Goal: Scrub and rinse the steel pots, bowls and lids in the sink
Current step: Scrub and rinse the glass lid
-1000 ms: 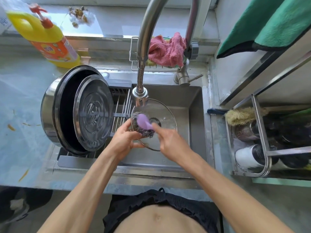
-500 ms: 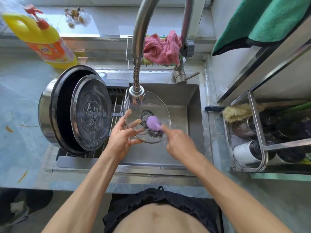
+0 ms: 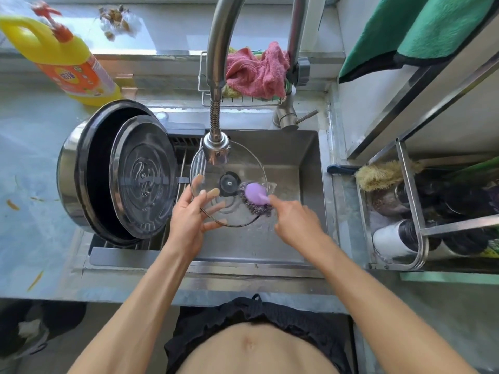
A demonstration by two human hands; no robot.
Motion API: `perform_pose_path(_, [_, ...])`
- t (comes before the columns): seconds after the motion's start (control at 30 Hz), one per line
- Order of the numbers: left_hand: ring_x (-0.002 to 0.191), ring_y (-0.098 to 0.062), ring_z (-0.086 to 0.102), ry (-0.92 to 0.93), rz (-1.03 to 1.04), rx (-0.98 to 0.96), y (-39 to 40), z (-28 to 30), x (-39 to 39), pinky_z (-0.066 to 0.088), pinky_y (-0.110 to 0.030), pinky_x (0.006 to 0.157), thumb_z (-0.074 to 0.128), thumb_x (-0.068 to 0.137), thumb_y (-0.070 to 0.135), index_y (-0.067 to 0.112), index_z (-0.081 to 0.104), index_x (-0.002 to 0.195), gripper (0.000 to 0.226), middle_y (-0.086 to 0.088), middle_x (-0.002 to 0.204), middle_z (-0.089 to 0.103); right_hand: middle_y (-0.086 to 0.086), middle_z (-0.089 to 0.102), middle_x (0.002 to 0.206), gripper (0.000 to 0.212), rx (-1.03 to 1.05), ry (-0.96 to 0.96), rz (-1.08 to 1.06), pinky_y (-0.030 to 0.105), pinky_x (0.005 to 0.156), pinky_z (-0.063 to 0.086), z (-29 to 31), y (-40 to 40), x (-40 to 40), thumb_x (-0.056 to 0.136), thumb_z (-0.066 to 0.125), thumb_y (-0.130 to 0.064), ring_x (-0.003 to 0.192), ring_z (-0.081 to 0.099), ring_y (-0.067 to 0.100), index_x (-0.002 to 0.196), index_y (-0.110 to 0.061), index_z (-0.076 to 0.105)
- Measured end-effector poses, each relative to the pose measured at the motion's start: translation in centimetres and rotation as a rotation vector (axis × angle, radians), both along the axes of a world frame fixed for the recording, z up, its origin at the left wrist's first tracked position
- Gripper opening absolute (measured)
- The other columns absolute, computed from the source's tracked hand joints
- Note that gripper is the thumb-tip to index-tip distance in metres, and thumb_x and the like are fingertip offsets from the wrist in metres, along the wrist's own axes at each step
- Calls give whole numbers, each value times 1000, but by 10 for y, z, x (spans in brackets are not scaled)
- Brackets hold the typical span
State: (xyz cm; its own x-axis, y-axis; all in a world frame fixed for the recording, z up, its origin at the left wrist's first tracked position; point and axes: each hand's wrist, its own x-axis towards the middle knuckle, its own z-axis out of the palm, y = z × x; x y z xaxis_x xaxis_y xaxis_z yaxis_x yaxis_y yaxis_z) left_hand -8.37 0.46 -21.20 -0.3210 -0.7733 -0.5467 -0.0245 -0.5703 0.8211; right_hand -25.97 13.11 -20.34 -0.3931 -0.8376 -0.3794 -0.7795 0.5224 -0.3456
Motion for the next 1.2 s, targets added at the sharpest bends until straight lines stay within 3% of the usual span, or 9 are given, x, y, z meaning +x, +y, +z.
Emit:
perform_pose_path(0.1, [101,-29,72,1,2,6,-2,-1,-4,60,-44,67,49,106,19,40,54,134,36,-8,124,71,17,63,113,63,45,44,-86,39,72,42,3,-3,-2,88,40,0,100,62,39,146,-26,38])
perform_pose_path(0.23, [91,-21,73,12,20,15,-4,-7,-14,59,-49,75,47,107,18,35,54,137,35,-3,109,76,14,63,106,67,-64,-148,124,37,68,41,17,-9,39,85,45,-2,95,60,39,142,-37,39])
perform_pose_path(0.4, [100,-28,71,18,5,-8,-4,-6,-9,60,-40,65,51,105,20,38,51,142,41,-4,122,72,16,64,111,66,58,49,-30,38,72,42,12,-11,-6,85,40,1,100,62,39,144,-29,42])
perform_pose_path(0.53, [100,-26,71,-22,-11,-13,-5,-5,-9,61,-44,69,50,106,22,40,53,139,38,-4,121,73,14,64,108,72,17,-65,100,40,73,46,14,-3,23,83,43,0,99,62,38,145,-36,38])
perform_pose_path(0.7, [96,-29,74,-45,-122,-15,-2,-3,1,61,-43,65,50,106,18,34,53,141,39,-8,117,74,16,64,107,63,20,85,-124,39,69,40,-8,-16,-22,86,39,3,96,62,39,143,-24,39])
perform_pose_path(0.83, [97,-33,73,-23,-249,66,4,-2,-4,59,-36,55,53,104,15,29,49,144,42,-14,117,73,9,58,88,77,-173,-5,-94,36,61,37,-3,-45,-1,80,44,5,81,60,36,146,-32,34])
perform_pose_path(0.93, [99,-34,72,51,-248,109,2,-2,-1,62,-38,61,52,104,15,25,54,137,35,-16,121,72,6,62,89,76,-245,-90,77,37,57,40,-2,-50,18,82,46,0,79,60,34,143,-43,33])
perform_pose_path(1.1, [89,-22,74,108,-155,107,-11,-7,15,64,-41,64,47,106,24,28,55,136,31,-8,116,74,-8,57,82,71,-69,-181,263,37,64,47,11,-16,5,89,46,-3,79,55,22,139,-53,40])
perform_pose_path(1.2, [96,-28,73,65,-143,75,-12,-10,19,62,-41,65,47,106,28,31,52,141,35,-10,121,73,-4,64,100,71,68,-71,243,32,66,39,15,-3,-7,88,43,-4,91,60,23,137,-54,42])
